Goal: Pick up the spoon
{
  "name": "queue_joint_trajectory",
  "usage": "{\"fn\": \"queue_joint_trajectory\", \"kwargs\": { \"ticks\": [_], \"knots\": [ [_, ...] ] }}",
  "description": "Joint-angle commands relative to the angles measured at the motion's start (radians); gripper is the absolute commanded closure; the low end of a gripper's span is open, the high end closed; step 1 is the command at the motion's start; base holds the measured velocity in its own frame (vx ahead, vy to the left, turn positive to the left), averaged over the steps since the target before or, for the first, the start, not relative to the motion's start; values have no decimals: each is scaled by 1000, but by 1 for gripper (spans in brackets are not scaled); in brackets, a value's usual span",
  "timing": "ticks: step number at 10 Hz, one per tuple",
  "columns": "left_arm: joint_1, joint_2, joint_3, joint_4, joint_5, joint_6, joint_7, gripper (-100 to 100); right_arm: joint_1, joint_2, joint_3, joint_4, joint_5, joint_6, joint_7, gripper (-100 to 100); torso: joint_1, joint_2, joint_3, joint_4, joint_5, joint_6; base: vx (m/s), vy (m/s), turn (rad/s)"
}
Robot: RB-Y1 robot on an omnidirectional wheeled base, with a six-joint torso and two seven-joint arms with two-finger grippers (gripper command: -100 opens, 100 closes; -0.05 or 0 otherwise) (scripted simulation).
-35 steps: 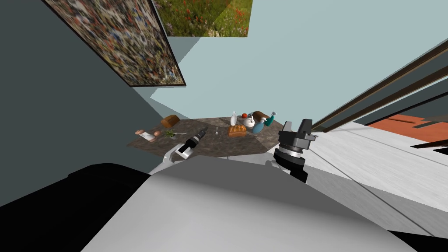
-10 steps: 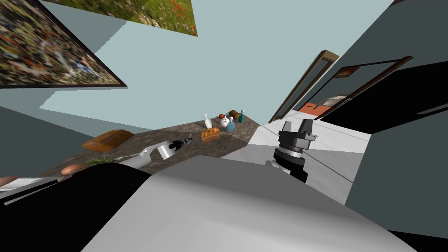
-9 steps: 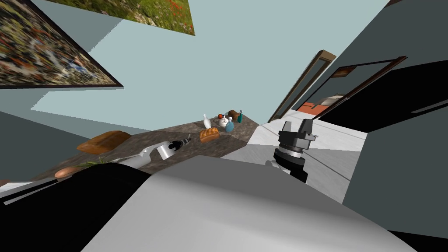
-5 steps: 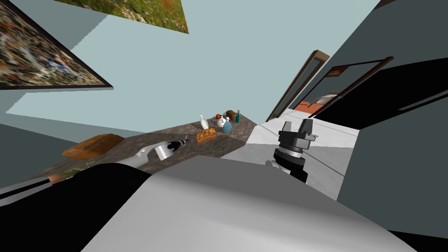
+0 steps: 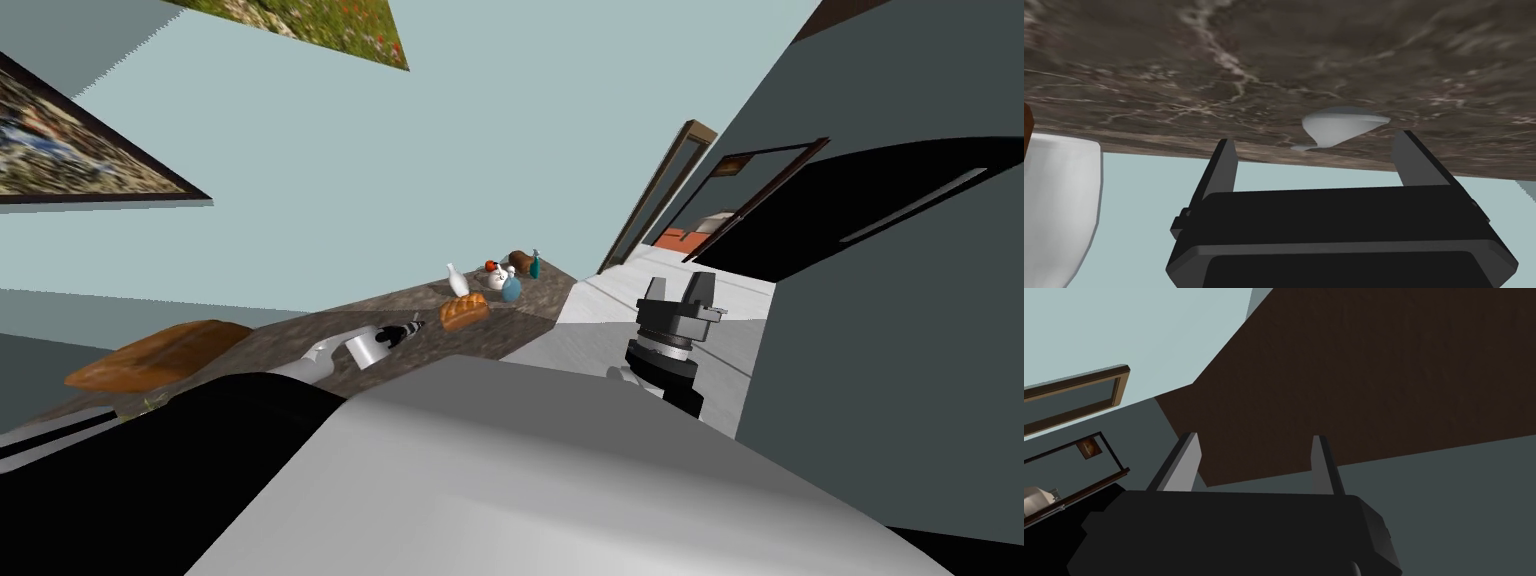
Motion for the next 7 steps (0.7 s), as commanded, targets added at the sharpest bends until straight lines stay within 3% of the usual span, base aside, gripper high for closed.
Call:
{"fn": "queue_joint_trajectory", "kwargs": {
  "ticks": [1, 5, 6, 7],
  "knots": [
    [6, -2, 5, 39, 12, -27, -1, -100, 0, 0, 0, 0, 0, 0, 0, 0, 0, 0, 0, 0, 0, 0, -33, -26, -162],
    [11, -12, 10, 146, 42, -91, -8, -100, 0, 0, 0, 0, 0, 0, 0, 0, 1, -1, -1, 0, 1, 1, -29, -31, -146],
    [15, -18, 14, 125, 27, -77, -5, -100, 0, 0, 0, 0, 0, 0, 0, 0, 1, -1, -1, 0, 1, 1, -12, -12, -29],
    [15, -17, 14, 129, 28, -81, -5, 100, 0, 0, 0, 0, 0, 0, 0, 0, 3, -2, -1, -1, 2, 0, 0, 0, 0]
  ]
}}
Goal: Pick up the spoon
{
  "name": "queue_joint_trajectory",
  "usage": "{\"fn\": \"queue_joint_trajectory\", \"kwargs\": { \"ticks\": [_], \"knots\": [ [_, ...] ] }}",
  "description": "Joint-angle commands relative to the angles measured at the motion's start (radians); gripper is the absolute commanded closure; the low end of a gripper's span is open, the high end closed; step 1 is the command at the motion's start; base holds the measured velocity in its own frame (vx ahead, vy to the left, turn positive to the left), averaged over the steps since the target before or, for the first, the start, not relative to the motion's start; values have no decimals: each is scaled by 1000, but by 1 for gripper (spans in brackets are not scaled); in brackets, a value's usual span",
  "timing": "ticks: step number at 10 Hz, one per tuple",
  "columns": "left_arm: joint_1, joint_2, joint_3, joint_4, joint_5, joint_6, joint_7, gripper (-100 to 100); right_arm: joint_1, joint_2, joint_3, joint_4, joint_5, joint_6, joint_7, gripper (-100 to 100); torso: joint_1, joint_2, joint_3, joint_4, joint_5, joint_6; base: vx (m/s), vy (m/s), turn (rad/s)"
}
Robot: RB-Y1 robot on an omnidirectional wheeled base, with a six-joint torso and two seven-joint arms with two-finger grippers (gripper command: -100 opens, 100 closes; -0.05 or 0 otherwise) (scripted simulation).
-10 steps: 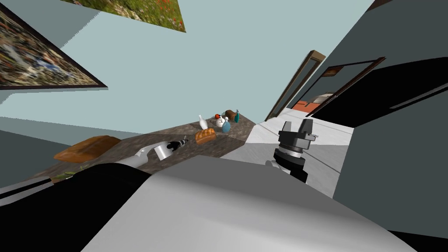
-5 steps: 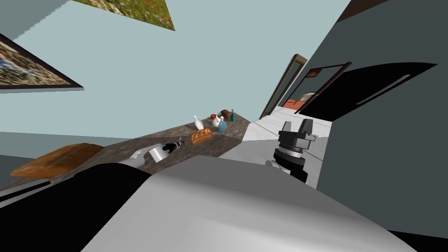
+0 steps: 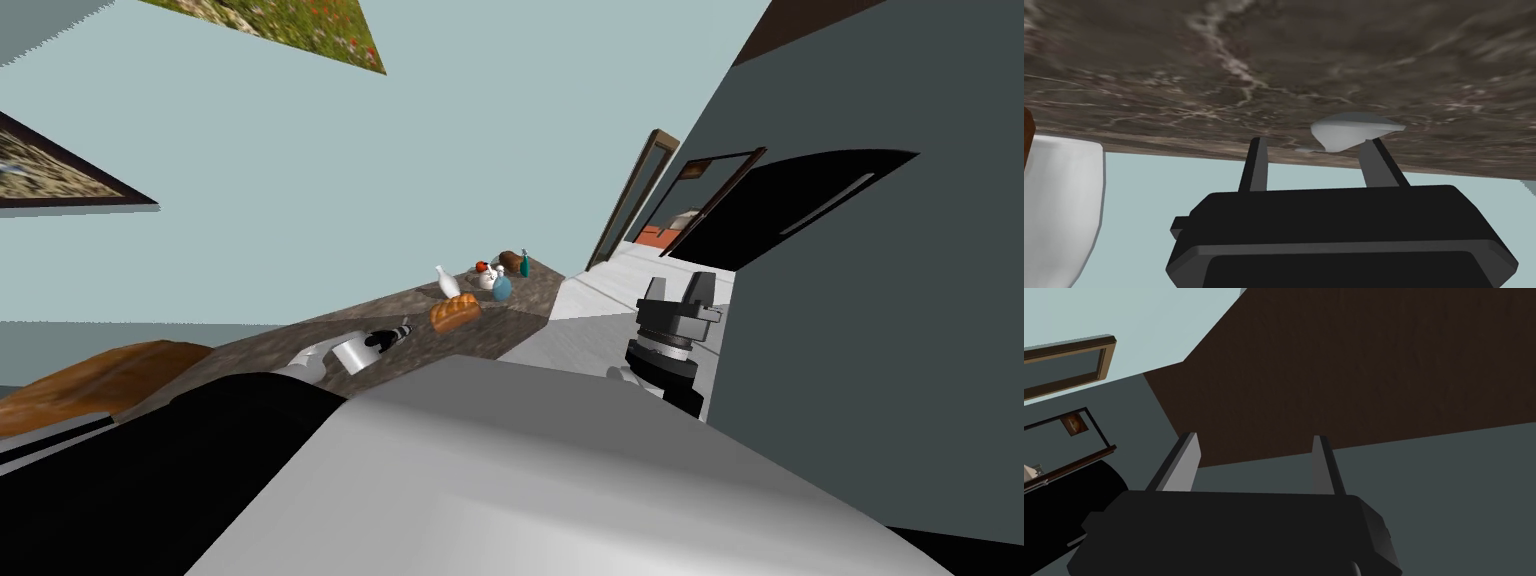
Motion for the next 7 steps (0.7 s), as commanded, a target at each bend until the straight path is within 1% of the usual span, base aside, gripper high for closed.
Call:
{"fn": "queue_joint_trajectory", "kwargs": {
  "ticks": [1, 4, 5, 6, 7],
  "knots": [
    [0, 0, 0, 0, 0, 0, 0, 100, 0, 0, 0, 0, 0, 0, 0, 0, 0, 0, 0, 0, 0, 0, 0, 0, 0],
    [0, 0, 0, 0, 0, 0, 0, 100, 0, 0, 0, 0, 0, 0, 0, 0, 1, -1, 0, 0, 0, 0, 0, -1, -4],
    [0, 0, 0, 0, 0, 0, 0, 0, 0, 0, 0, 0, 0, 0, 0, 0, 1, -1, 0, 0, 0, 0, 0, 0, 0],
    [-7, 10, -6, -36, -2, 22, 1, 100, 0, 0, 0, 0, 0, 0, 0, 0, 1, -1, 0, 0, 0, 0, 23, 24, 177],
    [-8, 13, -7, -63, -9, 38, 2, 100, 0, 0, 0, 0, 0, 0, 0, 0, 2, -1, -1, 0, 0, -2, 35, 37, 221]
  ]
}}
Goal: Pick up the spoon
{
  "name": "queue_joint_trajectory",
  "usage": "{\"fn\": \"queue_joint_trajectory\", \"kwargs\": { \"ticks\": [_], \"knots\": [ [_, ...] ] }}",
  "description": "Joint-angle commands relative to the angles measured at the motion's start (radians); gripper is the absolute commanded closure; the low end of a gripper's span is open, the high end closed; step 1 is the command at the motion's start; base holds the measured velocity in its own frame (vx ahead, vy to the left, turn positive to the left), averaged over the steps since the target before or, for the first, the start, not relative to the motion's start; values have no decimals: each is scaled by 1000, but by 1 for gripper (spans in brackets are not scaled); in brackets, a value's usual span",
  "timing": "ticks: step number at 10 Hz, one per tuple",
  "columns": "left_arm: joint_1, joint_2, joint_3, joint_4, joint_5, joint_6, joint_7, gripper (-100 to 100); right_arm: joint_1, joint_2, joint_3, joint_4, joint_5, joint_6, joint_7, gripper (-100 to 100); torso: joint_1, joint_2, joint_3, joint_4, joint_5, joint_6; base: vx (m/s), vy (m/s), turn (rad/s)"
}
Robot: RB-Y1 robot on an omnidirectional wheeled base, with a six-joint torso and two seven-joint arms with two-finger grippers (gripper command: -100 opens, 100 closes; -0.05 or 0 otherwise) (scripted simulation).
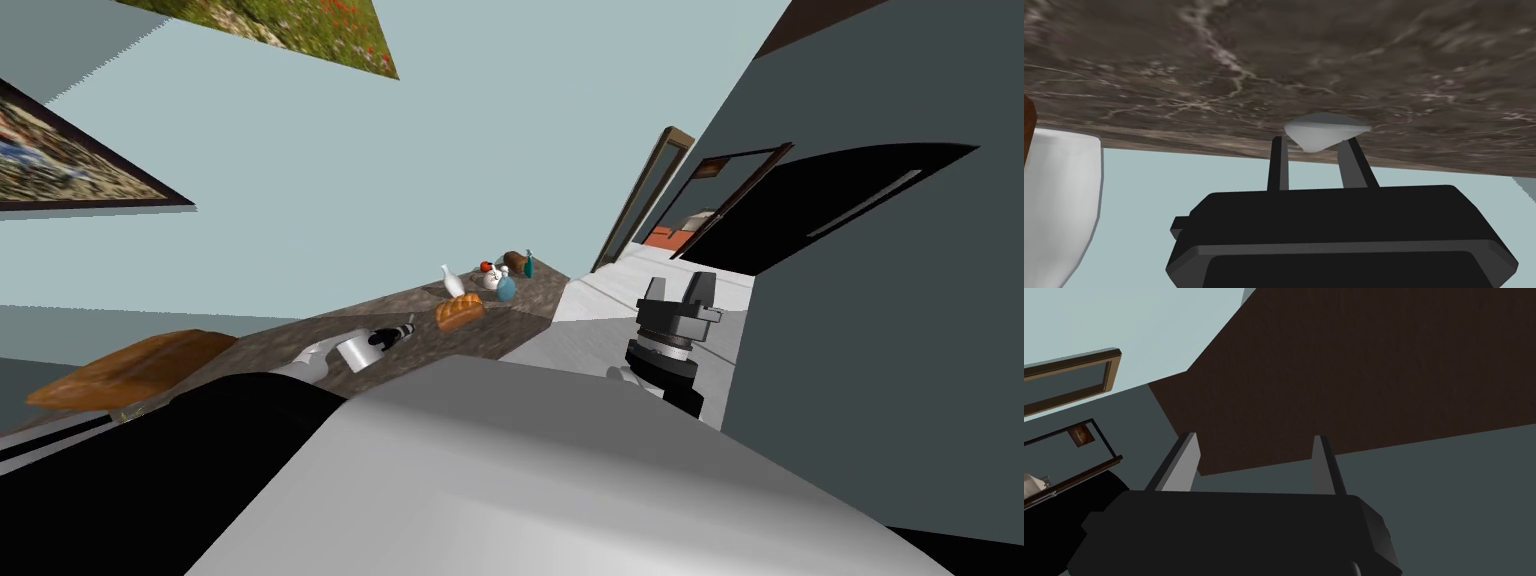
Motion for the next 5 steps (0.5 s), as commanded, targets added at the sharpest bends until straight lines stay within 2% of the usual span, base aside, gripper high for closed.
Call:
{"fn": "queue_joint_trajectory", "kwargs": {
  "ticks": [1, 5],
  "knots": [
    [-8, 5, -7, -39, -8, 28, 1, 100, 0, 0, 0, 0, 0, 0, 0, 0, 0, 0, 0, 0, 0, 0, 30, 34, 173],
    [-13, 15, -12, -146, -38, 92, 8, 100, 0, 0, 0, 0, 0, 0, 0, 0, 0, 0, 0, 0, 0, 1, 31, 28, 147]
  ]
}}
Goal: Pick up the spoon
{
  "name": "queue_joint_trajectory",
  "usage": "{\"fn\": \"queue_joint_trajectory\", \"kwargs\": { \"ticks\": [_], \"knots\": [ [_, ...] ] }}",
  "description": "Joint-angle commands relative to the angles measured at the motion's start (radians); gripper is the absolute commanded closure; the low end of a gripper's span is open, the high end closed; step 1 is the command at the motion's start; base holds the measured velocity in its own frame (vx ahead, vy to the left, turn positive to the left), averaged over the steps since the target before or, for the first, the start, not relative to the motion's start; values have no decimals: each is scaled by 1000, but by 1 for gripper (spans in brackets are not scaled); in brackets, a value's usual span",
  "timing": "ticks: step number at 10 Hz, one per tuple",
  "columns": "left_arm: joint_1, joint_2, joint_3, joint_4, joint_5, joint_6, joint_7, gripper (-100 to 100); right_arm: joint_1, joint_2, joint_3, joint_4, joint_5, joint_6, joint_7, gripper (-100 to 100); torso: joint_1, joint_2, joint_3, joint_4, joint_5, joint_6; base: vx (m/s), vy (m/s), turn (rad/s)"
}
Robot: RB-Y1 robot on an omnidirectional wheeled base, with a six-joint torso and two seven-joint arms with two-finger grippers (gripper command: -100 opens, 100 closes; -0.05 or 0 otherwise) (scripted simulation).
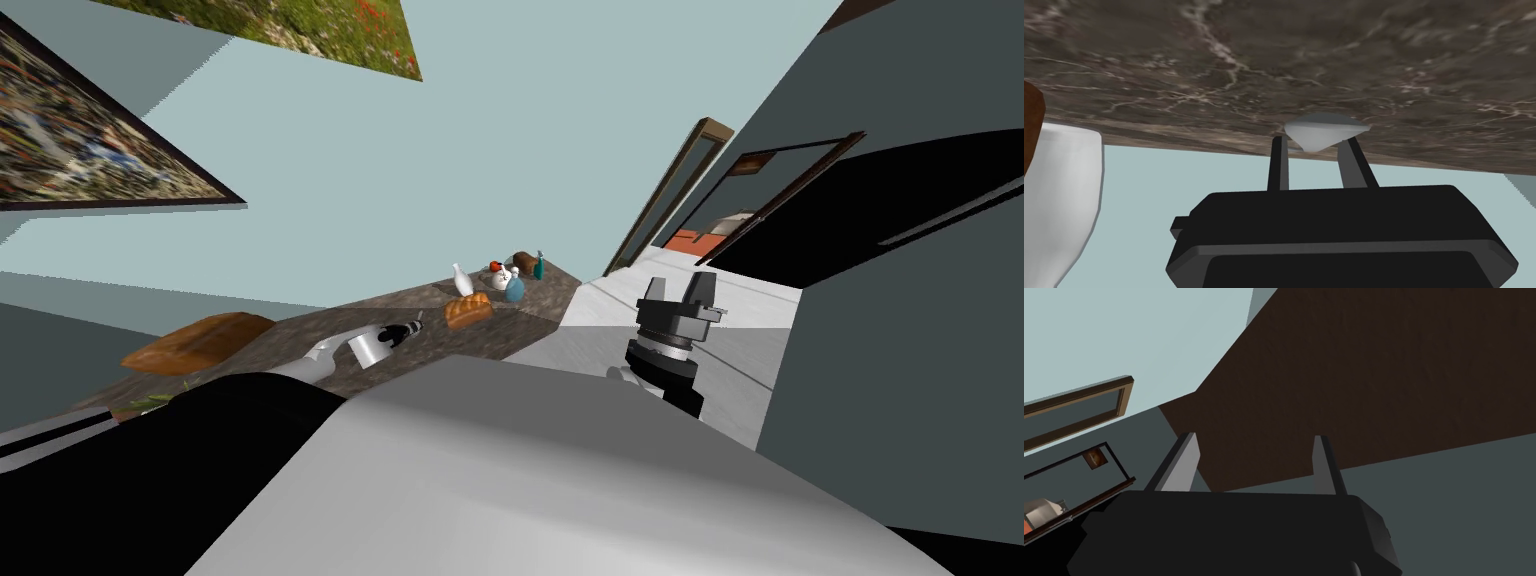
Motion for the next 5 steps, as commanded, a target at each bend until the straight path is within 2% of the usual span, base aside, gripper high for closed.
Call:
{"fn": "queue_joint_trajectory", "kwargs": {
  "ticks": [1, 2, 4, 5],
  "knots": [
    [-7, 3, -5, -42, -11, 28, 1, 100, 0, 0, 0, 0, 0, 0, 0, 0, 0, 0, 0, 0, 0, 0, 30, 23, 144],
    [-8, 6, -6, -68, -18, 44, 3, 100, 0, 0, 0, 0, 0, 0, 0, 0, 0, 0, 0, 0, 0, 0, 34, 26, 135],
    [-14, 4, -11, -54, -14, 36, 0, 100, 0, 0, 0, 0, 0, 0, 0, 0, 0, 0, 0, 0, 0, 1, 16, 11, 16],
    [-13, 4, -11, -56, -15, 38, 0, 0, 0, 0, 0, 0, 0, 0, 0, 0, -1, 1, 0, 0, 0, 1, 0, 0, 0]
  ]
}}
